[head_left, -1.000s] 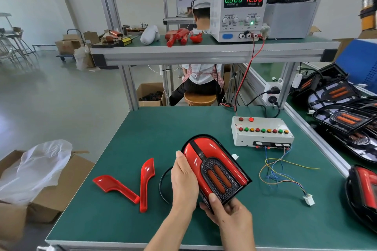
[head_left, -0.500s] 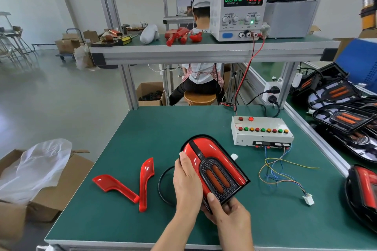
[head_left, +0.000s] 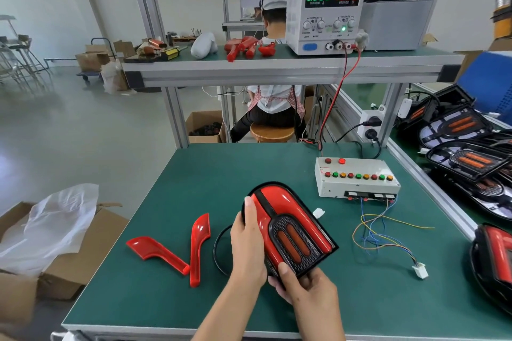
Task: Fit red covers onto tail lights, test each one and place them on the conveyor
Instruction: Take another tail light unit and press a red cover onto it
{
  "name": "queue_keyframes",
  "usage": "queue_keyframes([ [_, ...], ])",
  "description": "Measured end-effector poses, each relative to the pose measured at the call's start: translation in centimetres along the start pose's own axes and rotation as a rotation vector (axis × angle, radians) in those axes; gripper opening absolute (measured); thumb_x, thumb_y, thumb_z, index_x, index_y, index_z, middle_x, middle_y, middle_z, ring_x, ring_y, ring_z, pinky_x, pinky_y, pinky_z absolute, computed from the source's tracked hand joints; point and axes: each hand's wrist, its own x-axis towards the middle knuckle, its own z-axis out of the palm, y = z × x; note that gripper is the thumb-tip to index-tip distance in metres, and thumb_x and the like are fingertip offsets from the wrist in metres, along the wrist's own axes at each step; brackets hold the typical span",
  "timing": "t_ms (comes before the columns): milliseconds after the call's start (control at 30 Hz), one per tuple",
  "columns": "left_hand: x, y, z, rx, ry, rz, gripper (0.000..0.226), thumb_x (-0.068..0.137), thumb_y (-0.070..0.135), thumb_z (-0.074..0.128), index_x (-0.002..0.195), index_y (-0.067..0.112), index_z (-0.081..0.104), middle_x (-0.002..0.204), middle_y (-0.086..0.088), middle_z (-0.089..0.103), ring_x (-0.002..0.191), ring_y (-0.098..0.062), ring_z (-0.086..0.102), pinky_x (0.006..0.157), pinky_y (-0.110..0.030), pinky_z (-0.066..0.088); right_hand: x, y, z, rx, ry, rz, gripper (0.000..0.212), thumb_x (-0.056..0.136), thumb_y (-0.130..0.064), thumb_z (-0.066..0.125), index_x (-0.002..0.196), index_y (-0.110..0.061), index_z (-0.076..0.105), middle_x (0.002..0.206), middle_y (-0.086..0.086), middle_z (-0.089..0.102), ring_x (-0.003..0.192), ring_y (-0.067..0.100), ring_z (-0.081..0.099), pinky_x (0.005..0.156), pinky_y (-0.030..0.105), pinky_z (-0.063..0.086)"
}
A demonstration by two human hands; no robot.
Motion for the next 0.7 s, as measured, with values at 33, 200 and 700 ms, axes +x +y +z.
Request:
queue_keyframes([
  [33,0.1,0.0,0.0,-0.006,0.009,0.013,0.056,0.075,0.083,0.056,0.098,0.036,0.075,0.103,0.003,0.078,0.102,-0.022,0.074,0.095,-0.052,0.057,0.0,-0.1,0.1,-0.029,-0.005,0.009,0.020,0.085,-0.009,0.078,0.101,-0.001,0.067,0.083,0.014,0.078,0.078,0.032,0.077,0.063,0.025,0.061],
  [200,0.8,0.5,-0.2,0.037,0.042,0.138,0.051,0.079,0.078,0.054,0.101,0.036,0.074,0.099,0.013,0.078,0.096,-0.008,0.073,0.094,-0.044,0.057,-0.5,-1.0,-0.1,-0.310,-0.055,0.069,0.029,0.086,-0.035,0.078,0.094,-0.009,0.069,0.071,0.006,0.077,0.069,0.020,0.077,0.063,0.030,0.062],
  [700,0.0,-0.5,-0.6,0.268,-0.123,0.461,0.035,0.095,0.060,0.044,0.087,0.030,0.060,0.079,0.014,0.066,0.070,-0.002,0.056,0.067,-0.013,0.044,5.2,-12.0,2.4,-0.877,-0.133,-0.623,0.035,0.089,-0.051,0.064,0.121,-0.037,0.064,0.118,-0.021,0.058,0.114,-0.005,0.050,0.102,0.017,0.037],
])
